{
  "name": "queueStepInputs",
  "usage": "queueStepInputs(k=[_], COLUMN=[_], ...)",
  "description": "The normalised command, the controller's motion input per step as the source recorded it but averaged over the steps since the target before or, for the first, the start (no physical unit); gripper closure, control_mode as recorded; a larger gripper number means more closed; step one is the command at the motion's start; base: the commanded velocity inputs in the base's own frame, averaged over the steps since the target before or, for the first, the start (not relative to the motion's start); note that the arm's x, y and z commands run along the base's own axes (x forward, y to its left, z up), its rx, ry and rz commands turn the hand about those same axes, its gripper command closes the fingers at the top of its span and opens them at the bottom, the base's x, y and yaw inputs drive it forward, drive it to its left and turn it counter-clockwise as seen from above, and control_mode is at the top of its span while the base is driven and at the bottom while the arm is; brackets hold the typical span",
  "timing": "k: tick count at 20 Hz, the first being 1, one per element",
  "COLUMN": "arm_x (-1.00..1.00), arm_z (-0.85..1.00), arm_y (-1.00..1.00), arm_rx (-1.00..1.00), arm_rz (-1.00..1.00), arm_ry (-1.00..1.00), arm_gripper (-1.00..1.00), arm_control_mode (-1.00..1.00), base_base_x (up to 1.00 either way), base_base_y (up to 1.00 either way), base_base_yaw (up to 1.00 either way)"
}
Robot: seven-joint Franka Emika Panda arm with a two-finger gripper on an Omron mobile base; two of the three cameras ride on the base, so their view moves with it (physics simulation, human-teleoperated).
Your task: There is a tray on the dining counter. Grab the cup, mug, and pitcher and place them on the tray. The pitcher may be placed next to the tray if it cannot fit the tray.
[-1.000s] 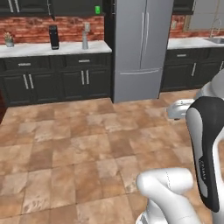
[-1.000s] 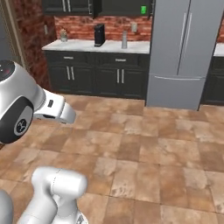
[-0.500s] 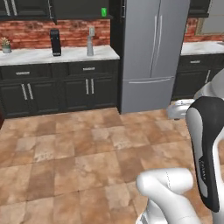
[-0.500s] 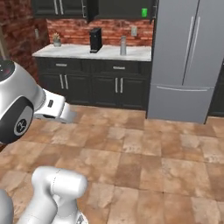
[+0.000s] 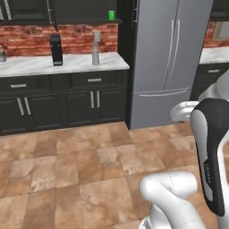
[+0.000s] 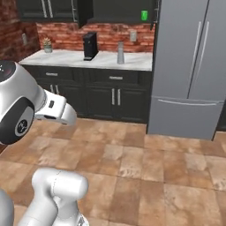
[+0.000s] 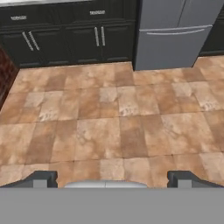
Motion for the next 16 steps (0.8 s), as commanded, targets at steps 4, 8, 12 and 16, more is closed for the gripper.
queueStepInputs(k=[4,8,12,16], arm_x=[0.0,0.0,0.0,0.0], arm_z=[0.0,0.0,0.0,0.0], arm_y=[0.0,0.0,0.0,0.0], arm_rx=[0.0,0.0,0.0,0.0], arm_rz=[0.0,0.0,0.0,0.0], arm_ry=[0.0,0.0,0.0,0.0], arm_gripper=[-1.0,-1.0,-1.0,-1.0], arm_control_mode=[1.0,1.0,1.0,1.0], base_base_x=[0.82,0.81,0.8,0.77], base_base_y=[0.0,0.0,0.0,0.0], base_base_yaw=[0.0,0.0,0.0,0.0])
